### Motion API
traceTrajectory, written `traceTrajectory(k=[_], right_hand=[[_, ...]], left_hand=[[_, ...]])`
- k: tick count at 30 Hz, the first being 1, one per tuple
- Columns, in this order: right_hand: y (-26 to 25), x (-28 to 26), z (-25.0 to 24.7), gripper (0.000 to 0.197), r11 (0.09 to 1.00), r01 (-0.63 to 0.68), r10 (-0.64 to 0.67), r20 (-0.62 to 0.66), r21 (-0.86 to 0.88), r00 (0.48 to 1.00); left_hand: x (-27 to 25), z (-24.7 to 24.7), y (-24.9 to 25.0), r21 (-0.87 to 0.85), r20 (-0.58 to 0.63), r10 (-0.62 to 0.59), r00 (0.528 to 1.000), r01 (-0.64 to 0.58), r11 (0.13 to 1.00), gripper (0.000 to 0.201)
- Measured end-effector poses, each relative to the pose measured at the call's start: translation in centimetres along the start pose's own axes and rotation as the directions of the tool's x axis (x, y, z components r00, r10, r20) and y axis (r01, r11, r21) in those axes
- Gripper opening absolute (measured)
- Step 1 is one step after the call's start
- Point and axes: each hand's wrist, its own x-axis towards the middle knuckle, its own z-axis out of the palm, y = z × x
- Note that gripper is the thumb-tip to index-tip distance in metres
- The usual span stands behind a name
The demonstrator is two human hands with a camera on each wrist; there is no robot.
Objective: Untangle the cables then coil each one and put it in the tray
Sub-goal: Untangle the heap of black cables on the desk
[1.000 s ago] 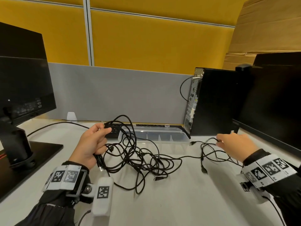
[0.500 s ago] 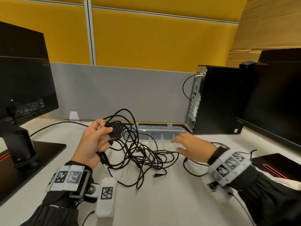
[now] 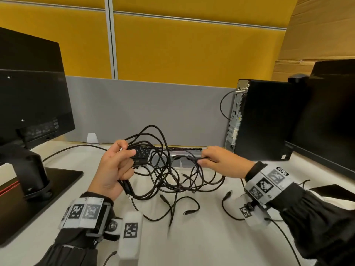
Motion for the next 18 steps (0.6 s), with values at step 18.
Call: traceTrajectory(k=[18], right_hand=[[-0.5, -4.3, -7.7, 0.031, 0.991, 0.107, -0.050, -0.522, 0.080, 0.852]], left_hand=[[-0.2, 3.8, 2.0, 0.922, 0.117, -0.132, 0.984, -0.058, 0.384, 0.044]])
